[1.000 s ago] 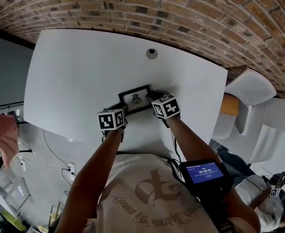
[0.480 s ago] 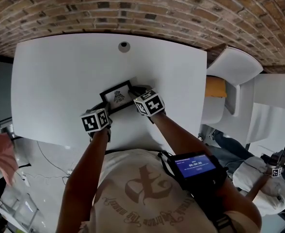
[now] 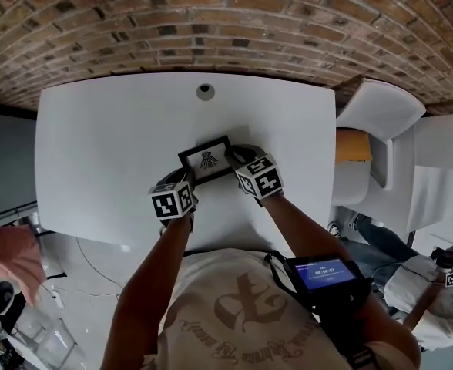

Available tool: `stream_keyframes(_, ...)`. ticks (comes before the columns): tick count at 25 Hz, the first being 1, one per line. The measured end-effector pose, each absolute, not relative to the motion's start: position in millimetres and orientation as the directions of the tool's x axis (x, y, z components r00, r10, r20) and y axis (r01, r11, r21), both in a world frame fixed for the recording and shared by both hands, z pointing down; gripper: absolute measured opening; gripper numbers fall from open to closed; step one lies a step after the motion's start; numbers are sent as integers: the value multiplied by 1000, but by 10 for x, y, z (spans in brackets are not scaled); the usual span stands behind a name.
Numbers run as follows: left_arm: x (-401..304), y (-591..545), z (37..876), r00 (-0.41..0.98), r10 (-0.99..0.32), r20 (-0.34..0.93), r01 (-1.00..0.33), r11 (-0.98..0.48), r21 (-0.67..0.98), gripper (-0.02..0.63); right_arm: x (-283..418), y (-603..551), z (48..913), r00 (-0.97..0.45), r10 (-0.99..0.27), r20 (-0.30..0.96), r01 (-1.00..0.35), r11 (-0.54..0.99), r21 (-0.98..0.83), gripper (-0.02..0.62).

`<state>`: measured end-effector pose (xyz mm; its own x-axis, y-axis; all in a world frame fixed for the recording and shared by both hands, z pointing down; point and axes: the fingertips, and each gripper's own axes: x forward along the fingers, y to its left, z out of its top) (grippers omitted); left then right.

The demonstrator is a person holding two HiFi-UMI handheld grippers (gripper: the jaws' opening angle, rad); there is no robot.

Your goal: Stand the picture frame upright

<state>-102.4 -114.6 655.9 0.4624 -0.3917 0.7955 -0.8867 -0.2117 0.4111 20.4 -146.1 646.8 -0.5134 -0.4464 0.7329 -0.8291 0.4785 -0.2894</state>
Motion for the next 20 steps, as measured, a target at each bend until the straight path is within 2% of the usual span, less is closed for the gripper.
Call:
stream_keyframes(8, -728, -1514, 6417, 497, -411, 764, -861, -345, 374, 95, 520, -1697, 6325, -477, -537, 696, -863, 438, -253, 95)
stream_keyframes(20, -335, -2097, 6315, 522, -439, 731, -831, -454, 321, 92, 928, -2087, 6221, -437, -640, 632, -896, 367, -248, 95)
